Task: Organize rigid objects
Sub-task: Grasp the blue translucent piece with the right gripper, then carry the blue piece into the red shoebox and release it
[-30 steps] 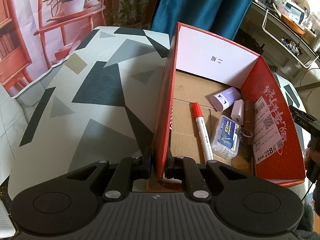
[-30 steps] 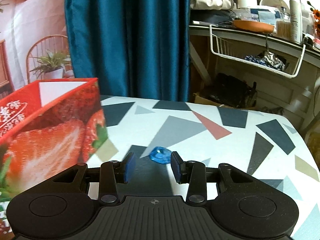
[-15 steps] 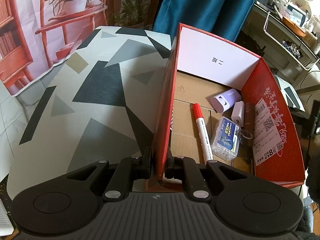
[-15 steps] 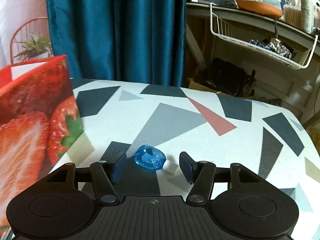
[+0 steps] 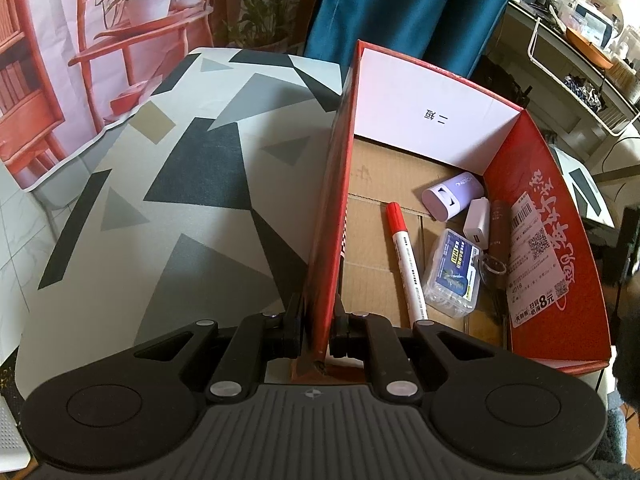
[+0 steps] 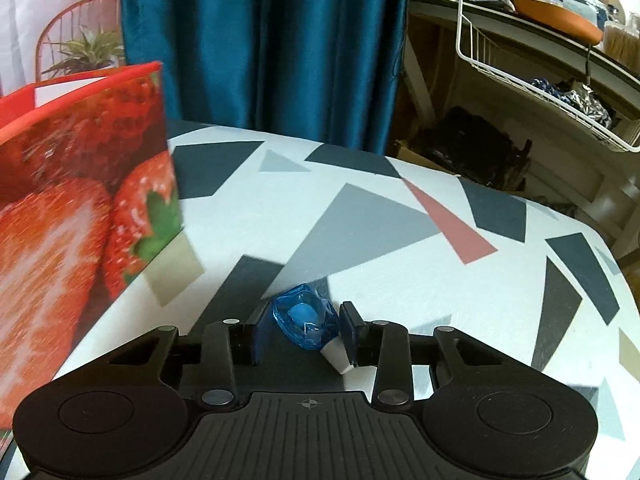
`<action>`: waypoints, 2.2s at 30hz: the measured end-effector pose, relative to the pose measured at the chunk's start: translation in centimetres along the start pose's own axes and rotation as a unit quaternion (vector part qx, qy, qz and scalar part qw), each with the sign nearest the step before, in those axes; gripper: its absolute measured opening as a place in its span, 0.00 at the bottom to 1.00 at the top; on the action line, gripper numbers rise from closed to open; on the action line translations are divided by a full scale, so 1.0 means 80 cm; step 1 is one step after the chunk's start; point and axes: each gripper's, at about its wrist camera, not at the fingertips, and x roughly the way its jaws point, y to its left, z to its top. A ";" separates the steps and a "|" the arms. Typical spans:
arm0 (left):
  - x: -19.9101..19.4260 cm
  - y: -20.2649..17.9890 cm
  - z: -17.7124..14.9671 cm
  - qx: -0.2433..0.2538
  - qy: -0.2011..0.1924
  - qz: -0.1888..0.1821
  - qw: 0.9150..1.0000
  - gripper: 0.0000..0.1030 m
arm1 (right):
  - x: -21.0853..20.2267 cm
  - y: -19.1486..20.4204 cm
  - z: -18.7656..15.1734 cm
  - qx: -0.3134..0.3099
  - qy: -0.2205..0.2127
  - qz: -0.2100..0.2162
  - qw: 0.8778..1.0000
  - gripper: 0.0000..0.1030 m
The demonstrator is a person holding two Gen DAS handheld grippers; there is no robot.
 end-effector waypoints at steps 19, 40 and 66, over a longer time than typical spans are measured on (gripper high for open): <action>0.005 -0.001 0.003 0.006 0.008 0.002 1.000 0.13 | -0.086 0.026 -0.032 -0.001 -0.027 0.033 0.999 0.32; 0.011 -0.002 0.014 0.033 0.059 0.001 0.998 0.13 | -0.162 0.060 0.043 -0.043 -0.133 0.070 0.988 0.32; 0.009 0.000 0.011 0.024 0.050 -0.002 0.998 0.13 | -0.159 0.134 0.065 -0.125 -0.143 0.147 0.971 0.32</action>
